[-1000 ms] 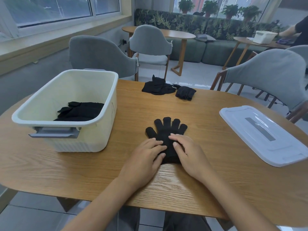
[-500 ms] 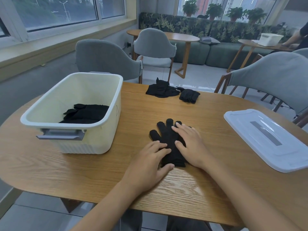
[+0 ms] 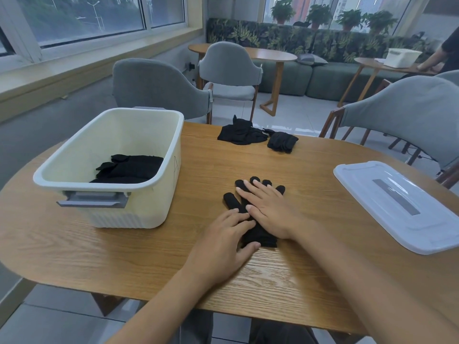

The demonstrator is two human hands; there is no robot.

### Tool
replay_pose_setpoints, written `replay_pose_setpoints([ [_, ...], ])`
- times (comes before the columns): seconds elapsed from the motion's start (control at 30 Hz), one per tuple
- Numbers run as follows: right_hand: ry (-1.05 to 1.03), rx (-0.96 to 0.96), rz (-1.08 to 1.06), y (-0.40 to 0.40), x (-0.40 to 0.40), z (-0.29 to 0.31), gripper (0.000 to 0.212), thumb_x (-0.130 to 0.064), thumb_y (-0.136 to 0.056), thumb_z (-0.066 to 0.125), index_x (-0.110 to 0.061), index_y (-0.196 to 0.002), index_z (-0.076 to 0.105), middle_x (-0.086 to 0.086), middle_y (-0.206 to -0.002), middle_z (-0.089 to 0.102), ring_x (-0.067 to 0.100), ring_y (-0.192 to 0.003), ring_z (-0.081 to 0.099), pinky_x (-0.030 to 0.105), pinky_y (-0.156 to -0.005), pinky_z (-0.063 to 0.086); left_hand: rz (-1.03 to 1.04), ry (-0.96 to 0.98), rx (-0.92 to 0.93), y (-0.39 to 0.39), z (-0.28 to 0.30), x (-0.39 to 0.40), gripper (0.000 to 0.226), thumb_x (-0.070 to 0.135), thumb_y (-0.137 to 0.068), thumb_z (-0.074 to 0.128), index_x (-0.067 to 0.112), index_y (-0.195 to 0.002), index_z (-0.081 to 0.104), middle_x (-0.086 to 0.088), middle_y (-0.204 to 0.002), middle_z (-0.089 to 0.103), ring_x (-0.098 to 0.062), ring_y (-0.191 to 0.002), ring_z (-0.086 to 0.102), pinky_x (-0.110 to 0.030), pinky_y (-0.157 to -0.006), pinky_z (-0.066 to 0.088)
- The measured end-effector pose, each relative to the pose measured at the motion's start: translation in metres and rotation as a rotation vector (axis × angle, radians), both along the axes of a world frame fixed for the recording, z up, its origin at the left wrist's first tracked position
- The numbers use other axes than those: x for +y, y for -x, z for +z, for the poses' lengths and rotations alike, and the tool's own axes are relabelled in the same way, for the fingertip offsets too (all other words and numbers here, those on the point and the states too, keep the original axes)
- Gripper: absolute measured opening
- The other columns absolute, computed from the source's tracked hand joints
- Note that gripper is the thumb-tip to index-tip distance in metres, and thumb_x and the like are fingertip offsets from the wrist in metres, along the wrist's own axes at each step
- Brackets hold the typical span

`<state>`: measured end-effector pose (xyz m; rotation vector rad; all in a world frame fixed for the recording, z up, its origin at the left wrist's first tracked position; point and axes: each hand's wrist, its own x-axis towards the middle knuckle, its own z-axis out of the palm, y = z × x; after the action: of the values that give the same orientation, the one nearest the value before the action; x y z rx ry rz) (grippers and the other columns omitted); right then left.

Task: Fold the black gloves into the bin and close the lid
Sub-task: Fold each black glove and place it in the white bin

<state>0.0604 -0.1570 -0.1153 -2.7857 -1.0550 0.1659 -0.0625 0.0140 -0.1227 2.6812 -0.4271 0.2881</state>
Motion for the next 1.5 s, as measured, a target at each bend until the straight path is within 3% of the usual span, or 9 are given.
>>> replay_pose_setpoints([
  [0.1,-0.066,-0.073,-0.052,0.004,-0.001,-0.003,0.055,-0.049,-0.105,0.019,-0.036,-0.158,0.016,-0.011,-0.167,0.003,0.008,-0.152,-0.009,0.039,-0.125,-0.001,-0.007,-0.019,-0.009,-0.001,0.001,0.0,0.057,0.058,-0.098,0.047,0.03,-0.147,0.048,0.014,-0.153,0.044,-0.005,-0.148,0.024,-0.03,-0.121,0.028],
  [0.2,-0.176,-0.242,-0.103,0.01,-0.002,-0.002,0.051,-0.045,-0.105,0.028,-0.027,-0.151,0.041,-0.006,-0.161,0.03,0.013,-0.151,0.014,0.037,-0.123,0.013,-0.026,-0.055,-0.022,0.0,0.005,-0.002,0.056,0.057,-0.099,0.047,0.027,-0.146,0.051,0.01,-0.152,0.047,-0.009,-0.147,0.027,-0.028,-0.121,0.026],
  [0.37,-0.484,-0.309,-0.158,0.04,-0.019,0.0,0.028,-0.016,-0.1,0.048,-0.016,-0.122,0.065,-0.006,-0.122,0.064,0.01,-0.122,0.05,0.033,-0.103,0.044,-0.071,-0.211,-0.072,-0.001,0.01,-0.004,0.053,0.051,-0.099,0.049,0.018,-0.139,0.059,-0.001,-0.142,0.059,-0.019,-0.137,0.048,-0.031,-0.112,0.038],
  [0.47,-0.54,-0.265,-0.155,0.071,-0.031,0.004,0.028,-0.01,-0.09,0.054,-0.019,-0.114,0.066,-0.011,-0.109,0.061,0.005,-0.107,0.051,0.025,-0.09,0.046,-0.089,-0.308,-0.113,-0.003,0.015,-0.008,0.052,0.048,-0.096,0.039,0.014,-0.122,0.069,-0.004,-0.121,0.07,-0.021,-0.114,0.062,-0.035,-0.096,0.054],
  [0.7,-0.374,-0.196,-0.117,0.108,-0.042,0.0,0.039,-0.026,-0.087,0.06,-0.025,-0.126,0.058,-0.015,-0.118,0.055,0.002,-0.11,0.049,0.02,-0.092,0.044,-0.085,-0.223,-0.174,-0.006,0.01,-0.009,0.046,0.037,-0.099,0.034,0.015,-0.109,0.073,-0.001,-0.107,0.071,-0.018,-0.102,0.064,-0.034,-0.087,0.055],
  [0.97,-0.341,-0.358,-0.201,0.101,-0.027,-0.002,0.025,-0.014,-0.086,0.065,-0.019,-0.11,0.068,-0.008,-0.103,0.064,0.01,-0.098,0.056,0.028,-0.083,0.052,-0.053,-0.118,-0.146,-0.002,0.007,-0.008,0.043,0.047,-0.096,0.048,0.018,-0.121,0.068,0.002,-0.123,0.067,-0.014,-0.118,0.058,-0.029,-0.101,0.05],
  [1.17,-0.426,-0.279,-0.264,0.103,-0.027,-0.003,0.018,-0.019,-0.094,0.056,-0.025,-0.107,0.067,-0.013,-0.096,0.061,0.007,-0.093,0.052,0.029,-0.077,0.049,-0.037,-0.011,-0.097,-0.004,0.015,-0.006,0.032,0.041,-0.097,0.058,0.027,-0.125,0.054,0.014,-0.127,0.049,-0.005,-0.1,0.055,-0.019,-0.082,0.046],
  [1.33,-0.486,-0.203,-0.322,0.099,-0.027,-0.003,0.016,-0.036,-0.1,0.049,-0.029,-0.102,0.064,-0.017,-0.089,0.057,0.002,-0.09,0.049,0.027,-0.073,0.047,0.018,0.152,-0.062,-0.013,0.017,-0.005,0.009,0.03,-0.101,0.055,0.027,-0.109,0.055,0.014,-0.1,0.056,-0.008,-0.085,0.055,-0.032,-0.075,0.05],
  [1.5,-0.567,-0.097,-0.429,0.082,-0.022,0.004,0.01,-0.04,-0.097,0.055,-0.036,-0.105,0.06,-0.012,-0.093,0.055,-0.001,-0.087,0.054,0.022,-0.071,0.045,0.154,0.257,-0.038,-0.021,0.016,-0.011,0.006,0.031,-0.099,0.06,0.027,-0.102,0.056,0.015,-0.084,0.062,-0.003,-0.078,0.059,-0.027,-0.071,0.05],
])
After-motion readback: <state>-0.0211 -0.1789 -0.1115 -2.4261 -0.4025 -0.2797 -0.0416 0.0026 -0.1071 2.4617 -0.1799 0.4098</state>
